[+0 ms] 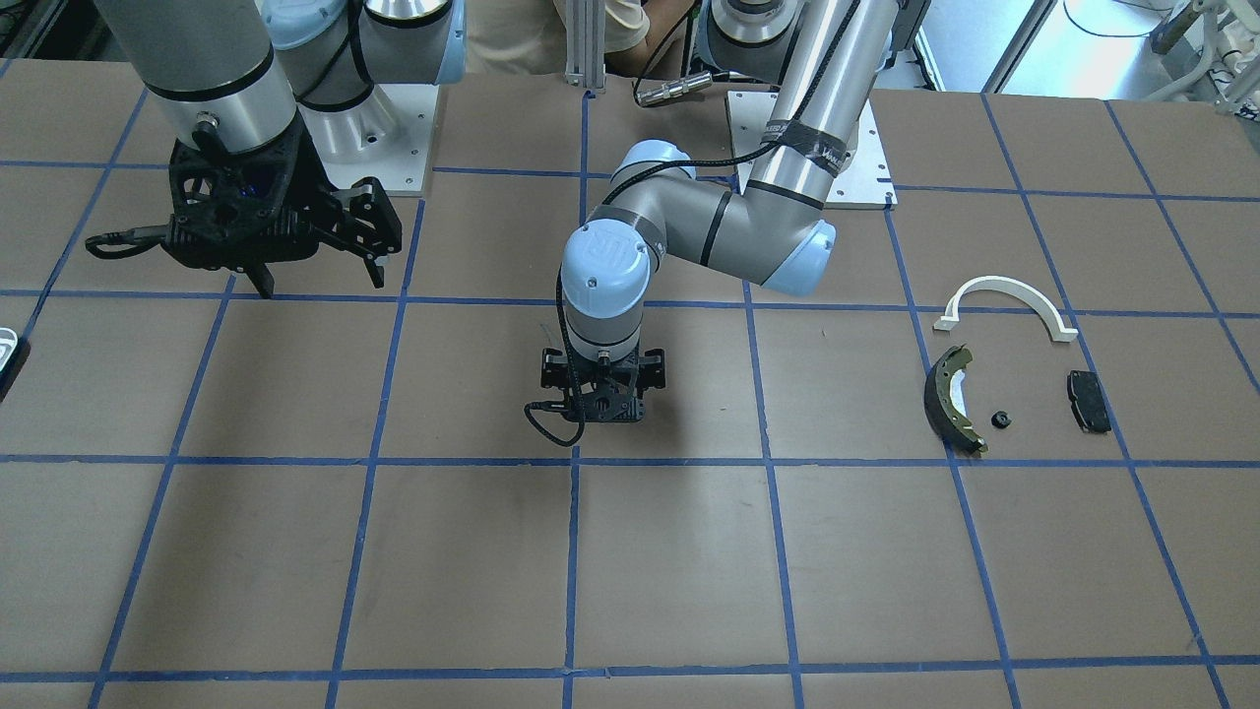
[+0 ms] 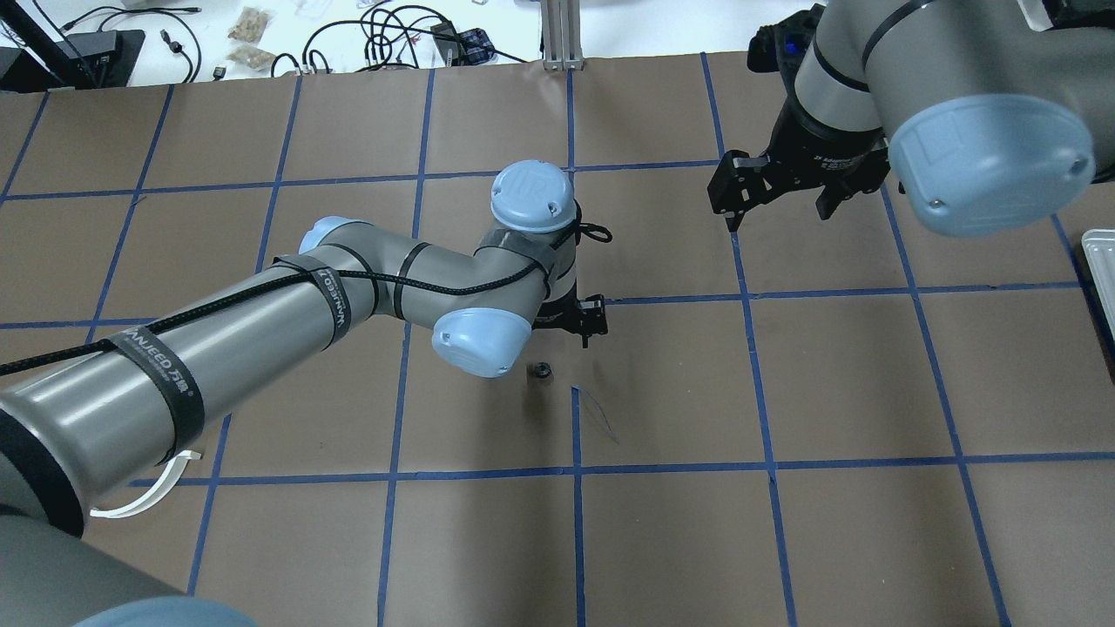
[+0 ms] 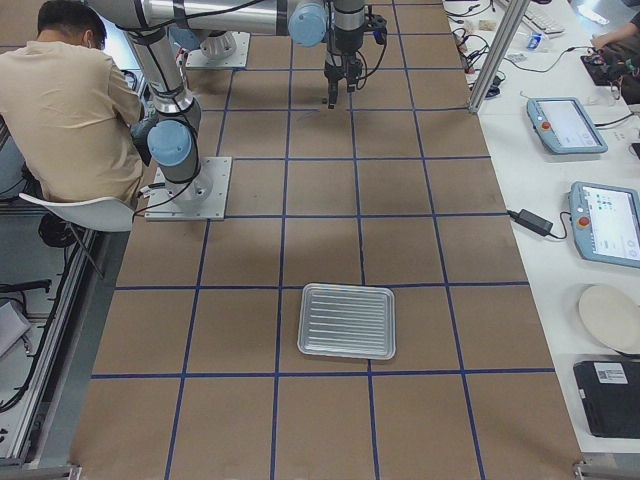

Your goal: Place bearing gear from tray to pile

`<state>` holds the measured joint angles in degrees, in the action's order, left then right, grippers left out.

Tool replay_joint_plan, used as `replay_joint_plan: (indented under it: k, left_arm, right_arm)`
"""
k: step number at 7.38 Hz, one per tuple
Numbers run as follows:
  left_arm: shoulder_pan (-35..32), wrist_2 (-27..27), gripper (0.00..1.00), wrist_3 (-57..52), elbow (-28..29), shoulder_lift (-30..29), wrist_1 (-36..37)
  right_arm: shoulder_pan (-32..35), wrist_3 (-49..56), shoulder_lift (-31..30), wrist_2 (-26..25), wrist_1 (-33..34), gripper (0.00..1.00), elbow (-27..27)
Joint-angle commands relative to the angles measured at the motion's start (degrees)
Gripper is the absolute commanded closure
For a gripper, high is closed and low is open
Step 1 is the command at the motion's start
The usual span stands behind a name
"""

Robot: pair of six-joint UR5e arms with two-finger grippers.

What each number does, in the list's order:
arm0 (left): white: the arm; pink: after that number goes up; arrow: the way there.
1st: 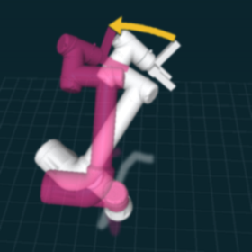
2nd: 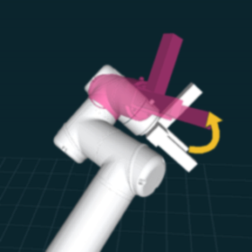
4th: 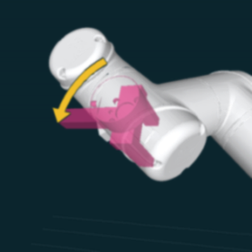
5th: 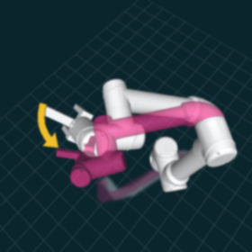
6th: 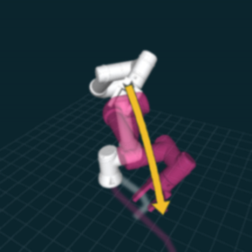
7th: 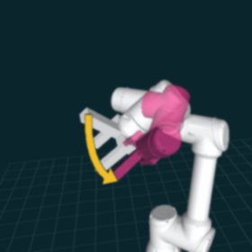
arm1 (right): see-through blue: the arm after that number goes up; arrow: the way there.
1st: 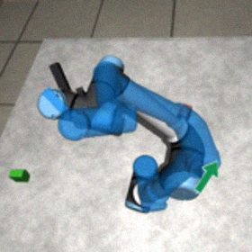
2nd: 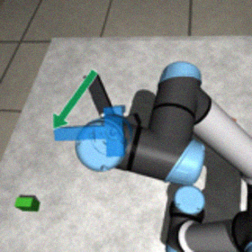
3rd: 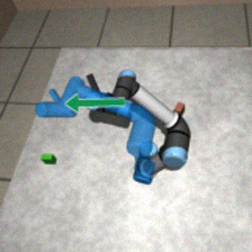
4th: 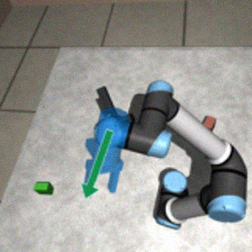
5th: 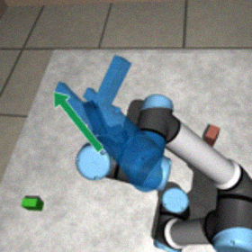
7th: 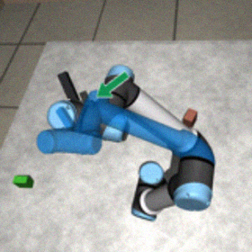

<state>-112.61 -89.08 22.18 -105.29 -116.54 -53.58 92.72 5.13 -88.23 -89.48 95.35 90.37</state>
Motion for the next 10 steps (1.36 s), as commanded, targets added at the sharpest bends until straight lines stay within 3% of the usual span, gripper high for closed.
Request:
replay_joint_plan:
  k: [1,2,5,8,10]
  left_arm:
    - [0.1,-0.1,0.00,-0.2,-2.9,0.9,0.3]
    - [0.1,-0.1,0.05,-0.4,-3.1,1.1,0.4]
    - [0.1,-0.3,0.67,-0.4,-2.8,1.1,0.4]
    - [0.2,-0.5,0.89,-0.3,-2.1,2.3,0.3]
    - [0.6,0.0,0.89,-0.3,-1.2,4.2,-0.2]
  right_arm:
    - [0.4,-0.6,0.3,0.3,-2.8,0.00,-2.3]
    - [0.5,-2.1,0.1,-0.2,-3.1,0.00,-2.2]
    - [0.5,-4.6,0.3,-2.4,-2.9,0.00,-2.2]
    - [0.3,-4.5,0.0,-4.3,-2.5,0.00,-2.2]
    - [-0.2,-3.9,0.3,-4.3,-2.0,0.00,-2.7]
